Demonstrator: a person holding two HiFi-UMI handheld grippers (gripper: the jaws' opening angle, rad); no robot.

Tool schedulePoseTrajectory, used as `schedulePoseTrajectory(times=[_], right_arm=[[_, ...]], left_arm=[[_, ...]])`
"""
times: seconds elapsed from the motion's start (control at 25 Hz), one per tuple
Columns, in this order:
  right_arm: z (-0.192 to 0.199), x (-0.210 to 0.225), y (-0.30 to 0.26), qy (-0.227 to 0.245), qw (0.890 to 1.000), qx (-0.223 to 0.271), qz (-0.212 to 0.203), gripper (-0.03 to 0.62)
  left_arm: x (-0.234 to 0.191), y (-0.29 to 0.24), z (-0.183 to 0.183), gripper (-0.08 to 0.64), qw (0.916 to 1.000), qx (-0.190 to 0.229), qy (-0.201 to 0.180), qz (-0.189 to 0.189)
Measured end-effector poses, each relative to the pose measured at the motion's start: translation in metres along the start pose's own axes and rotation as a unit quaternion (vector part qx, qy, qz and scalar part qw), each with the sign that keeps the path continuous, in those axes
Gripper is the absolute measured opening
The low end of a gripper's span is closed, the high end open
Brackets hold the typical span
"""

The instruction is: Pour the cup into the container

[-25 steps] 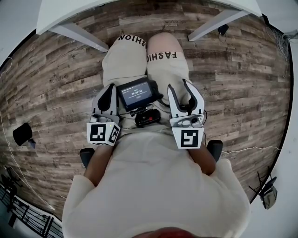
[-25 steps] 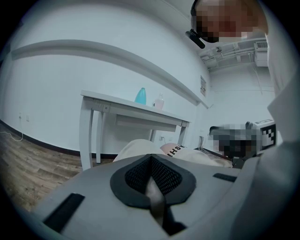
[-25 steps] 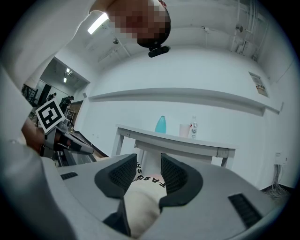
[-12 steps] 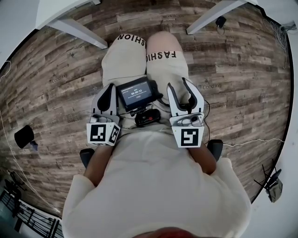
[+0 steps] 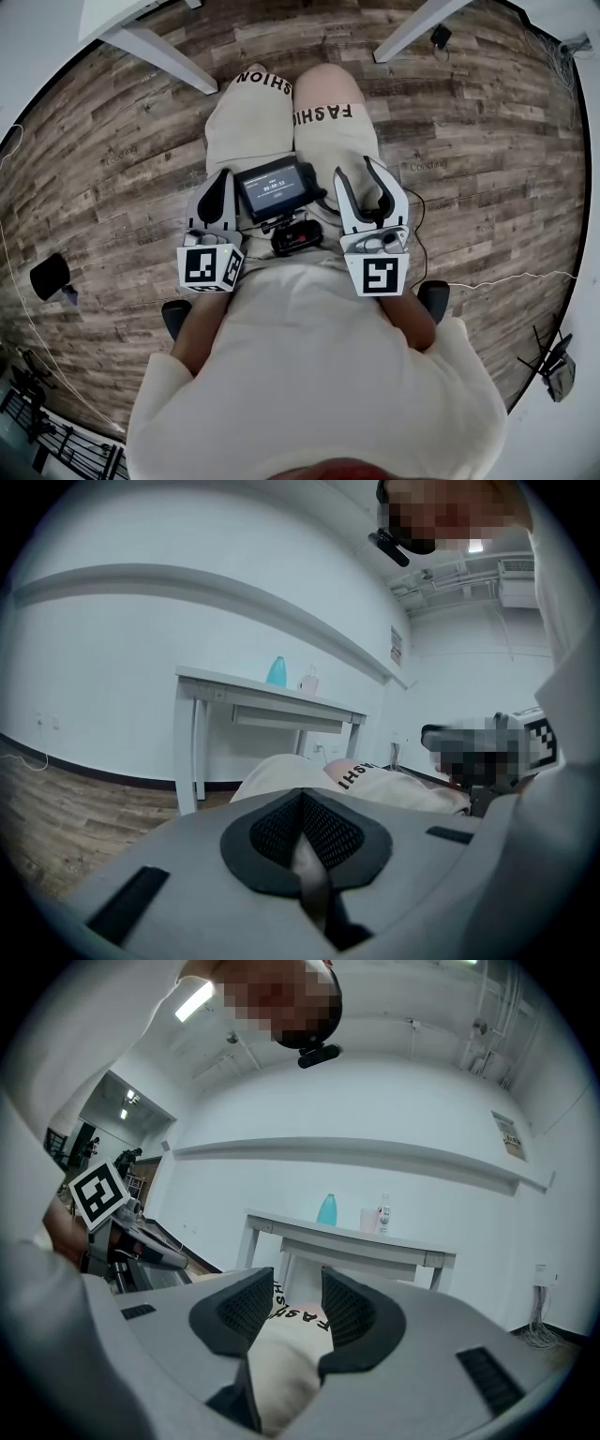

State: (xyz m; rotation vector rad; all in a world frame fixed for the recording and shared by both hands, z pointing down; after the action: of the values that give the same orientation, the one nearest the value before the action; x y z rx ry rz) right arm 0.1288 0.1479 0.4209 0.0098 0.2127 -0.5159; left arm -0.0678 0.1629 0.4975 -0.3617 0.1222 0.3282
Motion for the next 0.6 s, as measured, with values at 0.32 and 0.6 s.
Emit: schedulePoseTrajectory(times=[0.32,0.6], right_arm=[[-0.004,-0.019,0.008,0.005,1.000,0.000,-0.013,0.166],[-0.005,-0.031,0.004,0.011,1.000,0.000,-0.019,0.166]], left_arm=[[-0.008,0.020,0.007,0.009,0.9999,-0.002,0.001,-0.011],[-0.016,0.028,0.006,0.009,0.9999,0.004,0.009,-0.011]])
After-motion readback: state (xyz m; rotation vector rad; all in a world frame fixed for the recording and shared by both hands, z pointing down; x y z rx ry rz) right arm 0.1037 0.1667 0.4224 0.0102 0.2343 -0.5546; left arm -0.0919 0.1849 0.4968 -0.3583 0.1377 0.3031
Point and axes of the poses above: the fingertips, and each gripper's own axes: y backward along the fingers, x to its right, z out of its underside, the point moved 1 cm from there along y, backward along the fingers, and after that the axes turned 1 degree about -x, right-handed, at the moved point
